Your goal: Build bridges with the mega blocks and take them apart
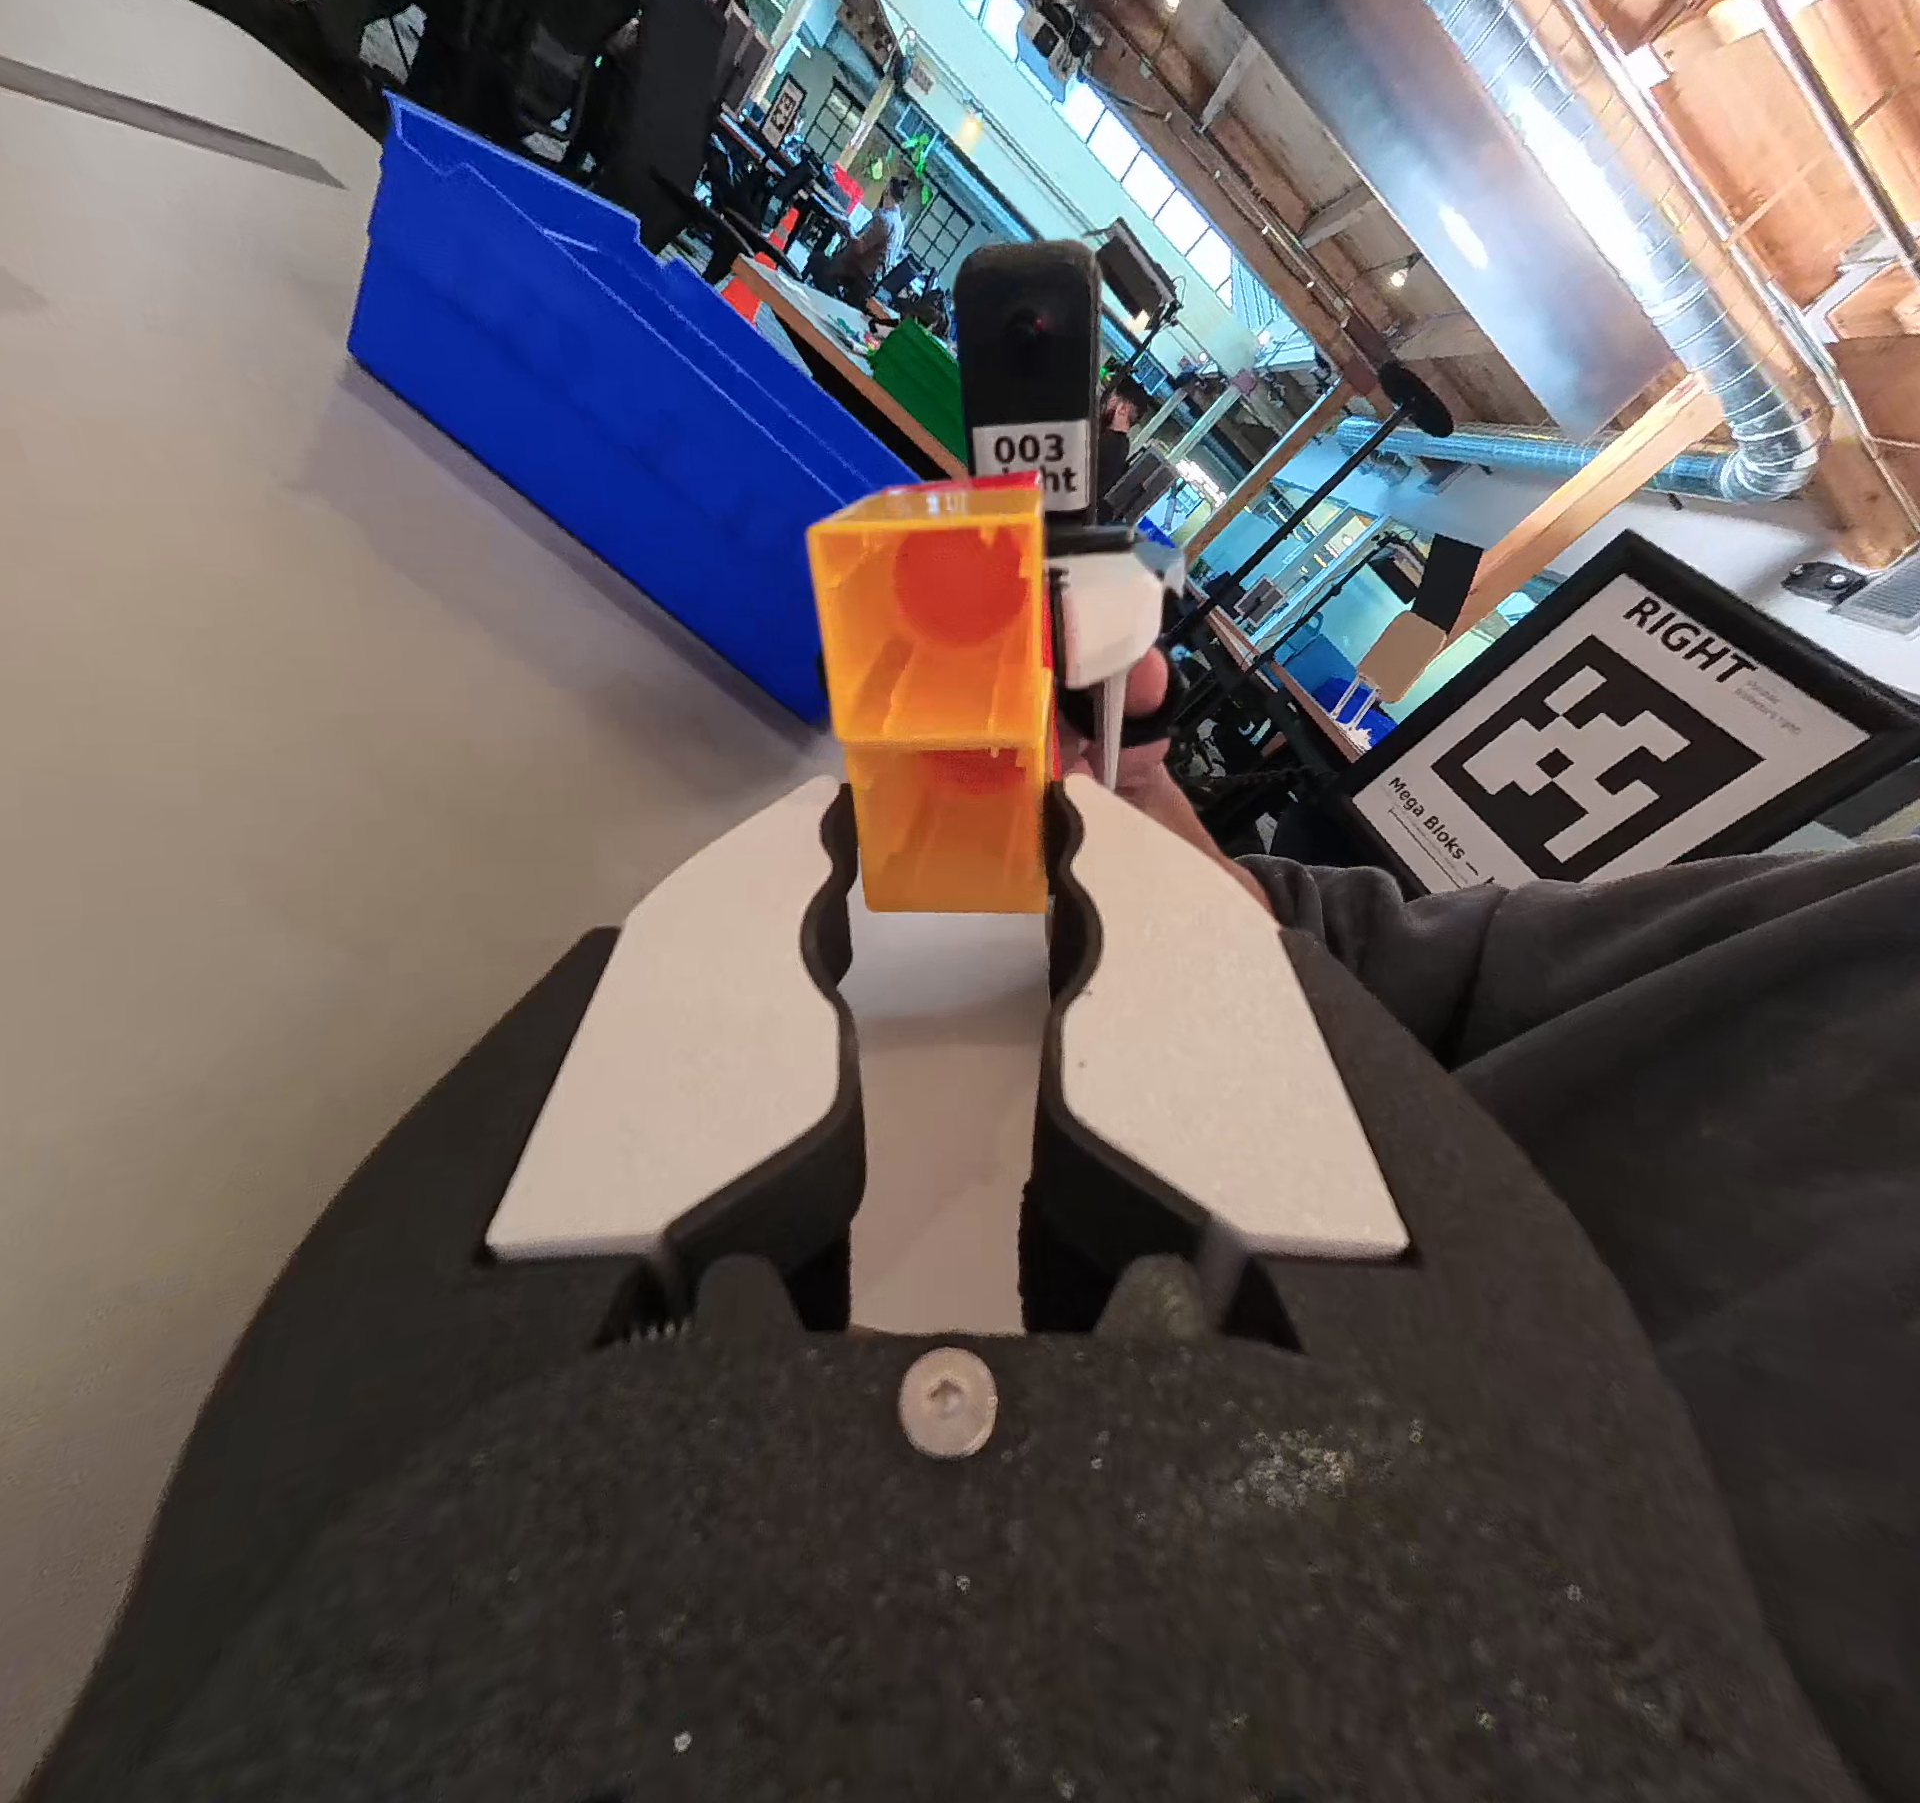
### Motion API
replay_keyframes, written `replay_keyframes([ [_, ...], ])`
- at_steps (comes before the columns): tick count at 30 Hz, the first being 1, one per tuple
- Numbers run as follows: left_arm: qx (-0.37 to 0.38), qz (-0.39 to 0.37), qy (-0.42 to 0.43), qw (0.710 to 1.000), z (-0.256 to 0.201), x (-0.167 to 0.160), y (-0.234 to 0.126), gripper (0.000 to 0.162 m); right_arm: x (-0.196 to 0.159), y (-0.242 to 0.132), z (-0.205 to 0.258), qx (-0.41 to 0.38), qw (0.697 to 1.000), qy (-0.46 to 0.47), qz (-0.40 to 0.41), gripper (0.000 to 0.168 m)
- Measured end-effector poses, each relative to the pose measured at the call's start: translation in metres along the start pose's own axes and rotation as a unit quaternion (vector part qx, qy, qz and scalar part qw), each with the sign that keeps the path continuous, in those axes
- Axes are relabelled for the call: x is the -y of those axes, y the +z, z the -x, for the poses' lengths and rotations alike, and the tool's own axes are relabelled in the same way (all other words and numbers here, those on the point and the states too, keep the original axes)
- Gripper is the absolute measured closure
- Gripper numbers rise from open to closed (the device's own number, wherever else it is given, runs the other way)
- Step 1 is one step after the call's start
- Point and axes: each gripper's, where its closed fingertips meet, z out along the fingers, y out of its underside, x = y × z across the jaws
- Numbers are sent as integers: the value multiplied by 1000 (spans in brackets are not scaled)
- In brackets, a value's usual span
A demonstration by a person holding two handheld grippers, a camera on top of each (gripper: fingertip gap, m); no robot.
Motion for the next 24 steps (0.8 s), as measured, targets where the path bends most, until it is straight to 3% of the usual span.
replay_keyframes([
  [6,-5,-2,-7,1000,0,-3,-1,128,-12,5,1,-8,998,-42,42,133],
  [21,4,-22,-11,1000,-1,1,1,127,-2,7,6,-13,999,-43,0,134],
  [24,10,-19,9,1000,-3,8,-6,104,-6,7,4,-25,998,-55,18,134],
])
